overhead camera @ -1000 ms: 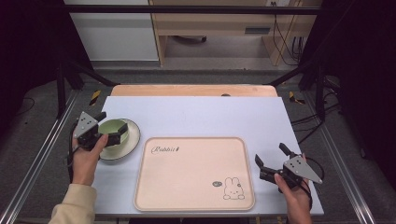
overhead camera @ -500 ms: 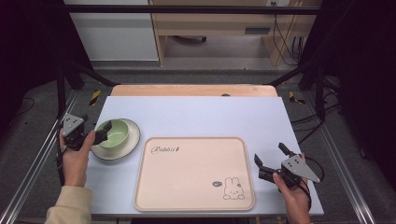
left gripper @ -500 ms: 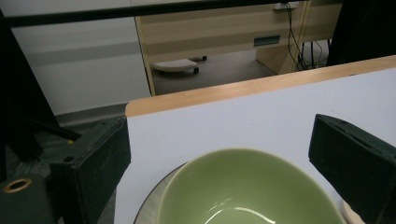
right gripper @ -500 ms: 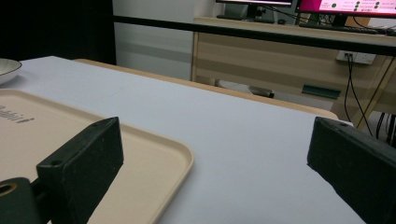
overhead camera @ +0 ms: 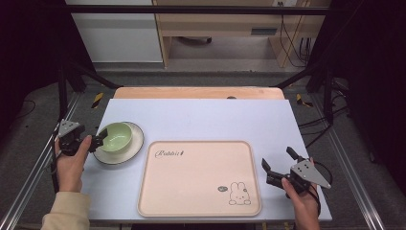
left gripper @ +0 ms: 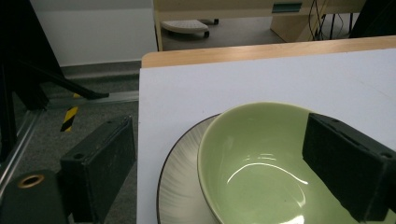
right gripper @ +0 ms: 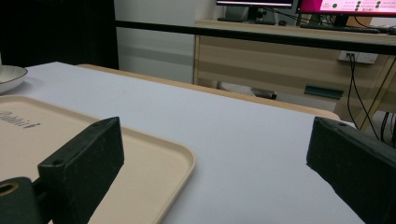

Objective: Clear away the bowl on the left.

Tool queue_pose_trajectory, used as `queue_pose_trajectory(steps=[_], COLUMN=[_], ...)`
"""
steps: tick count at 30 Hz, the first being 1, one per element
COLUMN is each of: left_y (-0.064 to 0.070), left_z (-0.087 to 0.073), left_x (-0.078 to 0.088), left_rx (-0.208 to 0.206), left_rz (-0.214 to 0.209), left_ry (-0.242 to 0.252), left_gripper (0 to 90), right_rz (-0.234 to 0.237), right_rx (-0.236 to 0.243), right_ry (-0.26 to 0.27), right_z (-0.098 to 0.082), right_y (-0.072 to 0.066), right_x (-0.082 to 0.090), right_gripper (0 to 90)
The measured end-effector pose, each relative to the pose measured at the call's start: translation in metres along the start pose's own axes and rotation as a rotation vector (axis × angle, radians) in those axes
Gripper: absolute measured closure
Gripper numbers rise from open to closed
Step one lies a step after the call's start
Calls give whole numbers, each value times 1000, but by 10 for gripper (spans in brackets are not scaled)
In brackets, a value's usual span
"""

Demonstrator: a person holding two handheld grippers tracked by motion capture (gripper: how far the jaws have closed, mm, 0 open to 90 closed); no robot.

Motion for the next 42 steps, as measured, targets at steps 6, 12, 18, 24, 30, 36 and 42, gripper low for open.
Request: queue_pose_trajectory(steps=[6, 12, 18, 24, 30, 36, 42], left_y=[1, 2, 1, 0, -4, -5, -6], left_z=[-3, -14, -18, -26, -30, -33, -30], left_x=[-2, -8, -10, -10, -14, -19, -23], left_rx=[37, 5, 29, 38, 58, 59, 73], left_rz=[-4, 41, 47, 46, 49, 42, 46], left_ry=[-41, -107, -129, -179, -209, -241, -246], left_gripper=[109, 122, 238, 370, 447, 549, 648], right_rz=[11, 14, 21, 17, 16, 28, 30], right_rx=[-1, -6, -9, -21, -43, -42, -42], right_ry=[-9, -16, -26, -36, -26, -34, -40], right_z=[-3, -4, -5, -7, -6, -7, -8], right_y=[-3, -2, -5, -4, -3, -5, -6], right_x=[-4, -3, -3, -4, -3, -4, -4], right_gripper=[50, 50, 51, 51, 52, 51, 51])
Point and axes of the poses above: each handheld gripper's, and its own axes: x roughly backward along the jaws, z roughly out of its top, y roughly to its right, the point moved 6 cm from there along -x, roughly forward along the jaws, and after that the axes turned 11 degrees about y, right-handed, at the moved point
